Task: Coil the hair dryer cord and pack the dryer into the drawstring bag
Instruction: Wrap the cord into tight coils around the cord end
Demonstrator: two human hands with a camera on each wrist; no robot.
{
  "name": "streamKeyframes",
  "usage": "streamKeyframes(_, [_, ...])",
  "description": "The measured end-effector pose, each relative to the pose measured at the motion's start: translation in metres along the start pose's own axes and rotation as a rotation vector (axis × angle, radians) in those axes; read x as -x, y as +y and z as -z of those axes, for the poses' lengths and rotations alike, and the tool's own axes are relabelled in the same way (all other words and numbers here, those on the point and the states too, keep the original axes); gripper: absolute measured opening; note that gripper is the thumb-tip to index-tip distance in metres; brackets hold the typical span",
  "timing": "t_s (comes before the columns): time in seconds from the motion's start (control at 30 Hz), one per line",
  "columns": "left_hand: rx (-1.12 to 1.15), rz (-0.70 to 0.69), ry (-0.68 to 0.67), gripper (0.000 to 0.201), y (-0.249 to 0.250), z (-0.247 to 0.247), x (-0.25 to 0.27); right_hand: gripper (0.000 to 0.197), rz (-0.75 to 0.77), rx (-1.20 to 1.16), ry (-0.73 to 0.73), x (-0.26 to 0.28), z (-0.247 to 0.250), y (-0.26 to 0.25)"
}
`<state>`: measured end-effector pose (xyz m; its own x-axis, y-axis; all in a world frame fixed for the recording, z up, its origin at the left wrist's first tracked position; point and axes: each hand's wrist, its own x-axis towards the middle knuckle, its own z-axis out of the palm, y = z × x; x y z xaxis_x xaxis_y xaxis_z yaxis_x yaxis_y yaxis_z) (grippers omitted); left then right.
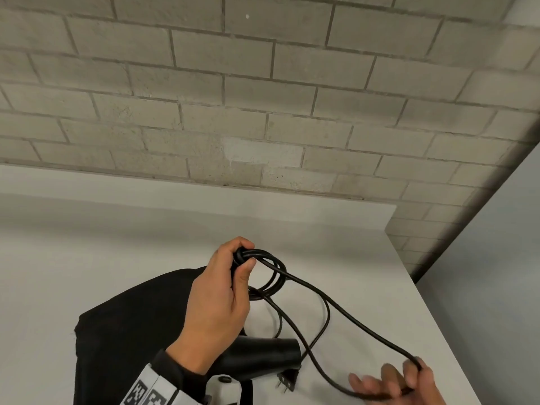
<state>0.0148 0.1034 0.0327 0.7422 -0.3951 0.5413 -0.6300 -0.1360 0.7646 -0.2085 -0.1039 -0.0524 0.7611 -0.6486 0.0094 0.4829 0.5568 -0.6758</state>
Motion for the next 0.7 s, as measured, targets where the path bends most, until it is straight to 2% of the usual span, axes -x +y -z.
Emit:
streamKeyframes(0.03, [-0.004,0.001,0.002,0.024,0.0,0.0,0.0,0.035,0.04,0.081,0.095,0.001,-0.01,-0.002])
streamKeyframes(0.07, [-0.002,0.006,0.008,0.024,-0.001,0.001,-0.001,0.034,0.069,0.219,0.067,0.005,-0.016,-0.005])
streamKeyframes(0.1, [0.002,0.013,0.014,0.024,-0.002,0.002,-0.001,0.027,0.091,0.261,-0.135,0.005,-0.018,0.009])
streamKeyframes(0.13, [0.007,0.019,0.019,0.025,-0.003,0.004,-0.002,0.026,0.056,0.511,-0.073,0.005,-0.012,0.003])
streamKeyframes(0.17, [0.008,0.021,0.019,0.026,-0.004,0.005,-0.003,0.035,-0.001,0.867,-0.162,0.0,-0.007,-0.006])
streamKeyframes(0.2, [0.003,0.021,0.017,0.026,-0.005,0.006,-0.003,0.049,-0.139,1.083,-0.24,-0.005,-0.002,-0.015])
streamKeyframes(0.23, [-0.003,0.021,0.012,0.027,-0.005,0.007,-0.002,0.062,-0.151,1.254,-0.206,-0.01,0.009,-0.023])
streamKeyframes(0.27, [-0.005,0.023,0.006,0.026,-0.004,0.007,-0.002,0.066,-0.118,1.326,-0.112,-0.011,0.019,-0.029])
streamKeyframes(0.3, [-0.004,0.025,0.005,0.023,-0.003,0.006,-0.001,0.06,-0.058,1.342,0.049,-0.011,0.025,-0.032])
streamKeyframes(0.33, [-0.003,0.026,0.009,0.021,-0.003,0.006,-0.001,0.045,-0.003,1.25,0.145,-0.007,0.018,-0.035])
streamKeyframes(0.37, [-0.002,0.026,0.014,0.02,-0.003,0.005,-0.002,0.029,0.102,1.047,0.256,-0.006,0.027,-0.033])
streamKeyframes(0.4, [0.0,0.029,0.016,0.02,-0.004,0.005,-0.002,0.026,0.125,0.772,0.339,-0.005,0.032,-0.033])
streamKeyframes(0.43, [0.001,0.032,0.017,0.022,-0.004,0.005,-0.002,0.023,0.082,0.521,0.355,-0.001,0.032,-0.031])
streamKeyframes(0.47, [0.002,0.034,0.017,0.024,-0.004,0.006,-0.003,0.019,-0.015,0.289,0.293,0.002,0.026,-0.031])
streamKeyframes(0.5, [0.006,0.036,0.017,0.025,-0.004,0.006,-0.003,0.016,-0.067,0.165,0.258,0.001,0.018,-0.035])
streamKeyframes(0.57, [0.015,0.039,0.02,0.026,-0.004,0.007,-0.004,0.018,-0.165,0.255,0.265,0.0,0.022,-0.034])
streamKeyframes(0.6, [0.018,0.04,0.022,0.027,-0.005,0.007,-0.004,0.015,-0.202,0.409,0.359,0.003,0.025,-0.034])
streamKeyframes(0.63, [0.019,0.041,0.021,0.028,-0.005,0.007,-0.004,0.018,-0.186,0.663,0.471,0.004,0.028,-0.04])
streamKeyframes(0.7, [0.022,0.043,0.004,0.031,-0.004,0.006,-0.003,0.026,-0.221,0.921,0.533,0.005,0.029,-0.055])
